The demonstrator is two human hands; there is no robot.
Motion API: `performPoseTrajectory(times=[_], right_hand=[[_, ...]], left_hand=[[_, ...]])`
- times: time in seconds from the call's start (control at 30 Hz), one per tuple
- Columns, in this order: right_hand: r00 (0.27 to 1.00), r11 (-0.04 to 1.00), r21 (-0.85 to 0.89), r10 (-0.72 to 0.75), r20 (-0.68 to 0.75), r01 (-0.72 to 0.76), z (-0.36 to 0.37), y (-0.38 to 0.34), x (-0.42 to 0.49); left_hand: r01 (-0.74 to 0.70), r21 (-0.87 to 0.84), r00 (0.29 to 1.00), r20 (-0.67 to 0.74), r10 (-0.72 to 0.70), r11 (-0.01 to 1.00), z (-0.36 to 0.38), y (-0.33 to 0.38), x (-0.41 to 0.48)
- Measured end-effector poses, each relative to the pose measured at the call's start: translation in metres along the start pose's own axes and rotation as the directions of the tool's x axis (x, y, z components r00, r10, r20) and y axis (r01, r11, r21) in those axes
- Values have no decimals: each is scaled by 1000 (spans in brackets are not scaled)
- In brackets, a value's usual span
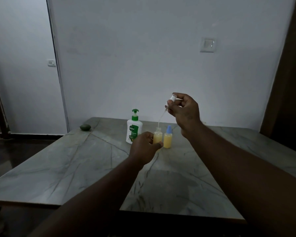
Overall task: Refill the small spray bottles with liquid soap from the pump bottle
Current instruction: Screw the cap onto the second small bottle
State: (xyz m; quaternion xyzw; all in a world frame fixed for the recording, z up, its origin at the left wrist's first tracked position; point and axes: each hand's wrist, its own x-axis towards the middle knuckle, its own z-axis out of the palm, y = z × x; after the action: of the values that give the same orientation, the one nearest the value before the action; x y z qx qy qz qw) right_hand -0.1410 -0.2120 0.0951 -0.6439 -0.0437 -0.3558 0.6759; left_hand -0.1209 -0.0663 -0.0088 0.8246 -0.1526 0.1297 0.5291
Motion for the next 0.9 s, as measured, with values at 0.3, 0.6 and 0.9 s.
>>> performPoseTrajectory(times=[0.3, 0.6, 0.9], right_hand=[[1000, 994, -109, -6, 17, 8, -9, 9, -7], [955, 976, -203, 136, 264, -83, -8, 22, -22], [932, 959, -276, 154, 327, -62, -12, 26, -18]], left_hand=[[-4, -3, 1000, 22, 4, 1000, 2, 7, -4], [-48, 6, 999, -21, 48, 999, -2, 9, -5], [-40, 21, 999, -28, 40, 999, -5, 6, -5]])
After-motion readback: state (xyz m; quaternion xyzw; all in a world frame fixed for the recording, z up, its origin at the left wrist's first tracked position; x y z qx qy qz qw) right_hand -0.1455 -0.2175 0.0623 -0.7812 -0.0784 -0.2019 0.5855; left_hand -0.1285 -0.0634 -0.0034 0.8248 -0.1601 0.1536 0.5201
